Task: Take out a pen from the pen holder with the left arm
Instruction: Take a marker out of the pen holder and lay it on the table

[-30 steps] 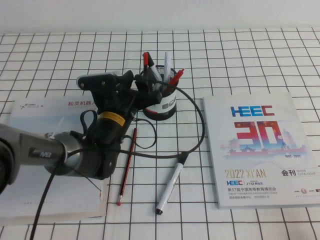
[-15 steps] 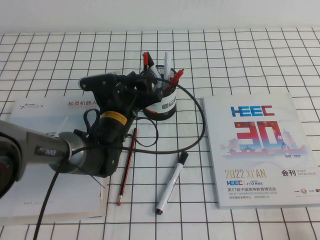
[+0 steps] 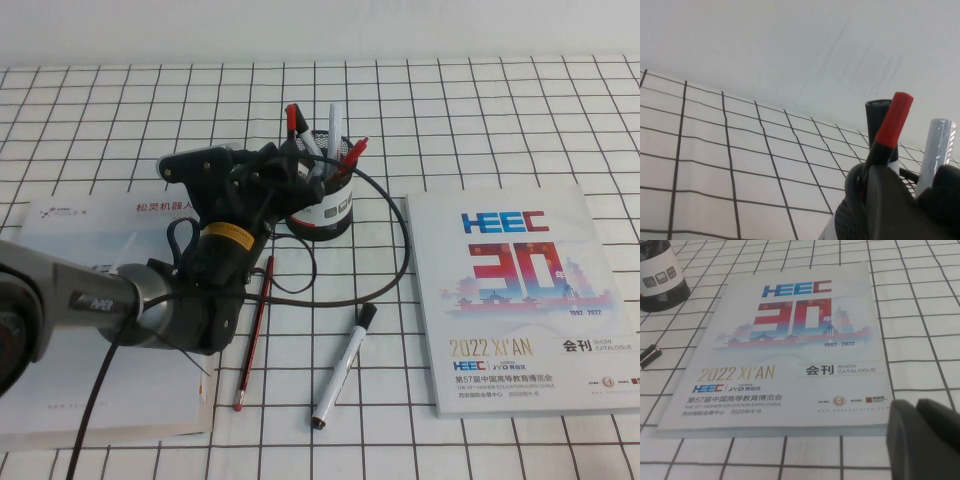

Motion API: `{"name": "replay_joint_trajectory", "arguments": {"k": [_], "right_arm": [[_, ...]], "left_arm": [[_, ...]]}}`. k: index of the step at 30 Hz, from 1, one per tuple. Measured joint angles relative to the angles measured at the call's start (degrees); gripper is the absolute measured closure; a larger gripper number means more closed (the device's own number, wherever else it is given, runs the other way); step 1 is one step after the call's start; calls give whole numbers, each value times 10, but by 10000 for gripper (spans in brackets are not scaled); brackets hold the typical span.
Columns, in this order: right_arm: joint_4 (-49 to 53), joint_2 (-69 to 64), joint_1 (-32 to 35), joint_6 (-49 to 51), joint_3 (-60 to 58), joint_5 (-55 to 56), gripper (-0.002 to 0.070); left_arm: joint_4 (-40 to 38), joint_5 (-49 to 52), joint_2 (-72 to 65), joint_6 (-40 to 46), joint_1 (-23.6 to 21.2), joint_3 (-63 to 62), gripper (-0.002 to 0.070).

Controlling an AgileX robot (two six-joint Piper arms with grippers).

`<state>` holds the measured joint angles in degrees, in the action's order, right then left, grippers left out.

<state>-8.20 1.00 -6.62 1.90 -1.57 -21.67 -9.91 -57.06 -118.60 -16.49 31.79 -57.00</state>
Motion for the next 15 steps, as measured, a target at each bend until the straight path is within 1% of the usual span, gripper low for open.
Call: {"name": "replay_joint_trajectory", "arguments": {"k": [3, 5, 15], "right_arm": [[0, 0, 0, 0, 0, 0, 691], [0, 0, 0, 0, 0, 0, 691], [0, 0, 0, 0, 0, 0, 691]], "left_arm": [[0, 0, 0, -1, 0, 0, 550], [0, 0, 0, -1, 0, 0, 571], [9, 0, 8, 8, -1, 0, 571]]}}
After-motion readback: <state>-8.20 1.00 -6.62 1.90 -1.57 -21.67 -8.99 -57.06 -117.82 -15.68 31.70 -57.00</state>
